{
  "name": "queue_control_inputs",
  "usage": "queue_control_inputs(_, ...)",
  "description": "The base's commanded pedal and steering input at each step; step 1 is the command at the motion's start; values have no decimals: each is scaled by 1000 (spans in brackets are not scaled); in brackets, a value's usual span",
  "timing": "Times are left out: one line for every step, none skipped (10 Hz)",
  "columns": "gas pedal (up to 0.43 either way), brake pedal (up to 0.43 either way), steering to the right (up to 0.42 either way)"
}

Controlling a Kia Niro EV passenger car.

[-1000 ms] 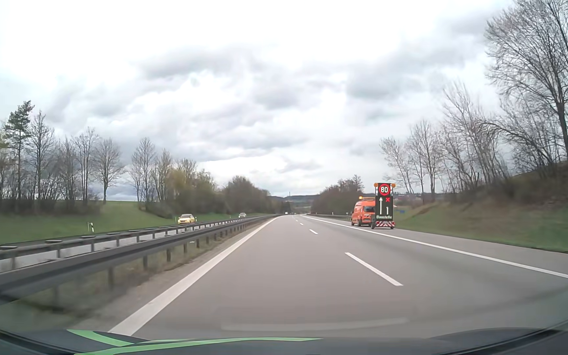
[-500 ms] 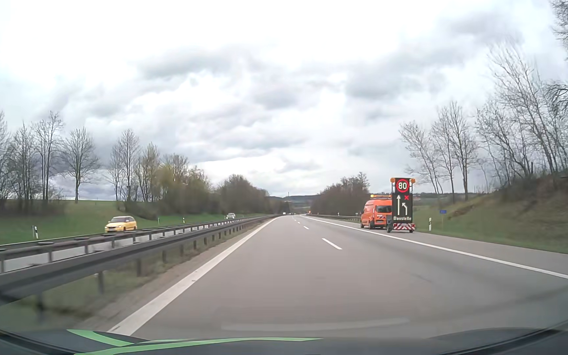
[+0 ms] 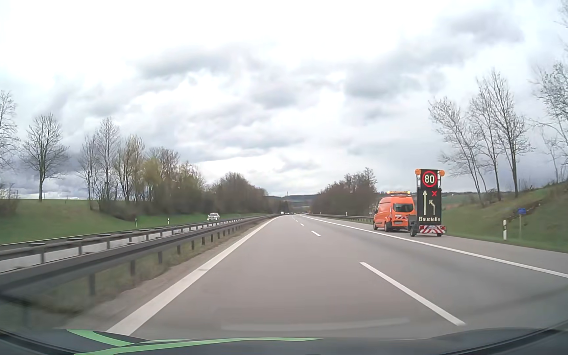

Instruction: Follow the waypoints while adhering to traffic rules and regulations

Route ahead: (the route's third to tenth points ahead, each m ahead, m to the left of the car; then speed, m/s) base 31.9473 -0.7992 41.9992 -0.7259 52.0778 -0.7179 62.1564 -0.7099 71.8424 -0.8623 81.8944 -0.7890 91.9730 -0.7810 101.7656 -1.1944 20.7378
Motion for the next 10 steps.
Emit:
queue_control_inputs(98,0,0)
queue_control_inputs(98,0,-1)
queue_control_inputs(98,0,-1)
queue_control_inputs(98,0,-1)
queue_control_inputs(98,0,-1)
queue_control_inputs(98,0,-1)
queue_control_inputs(98,0,-2)
queue_control_inputs(110,0,-1)
queue_control_inputs(110,0,-1)
queue_control_inputs(110,0,-1)
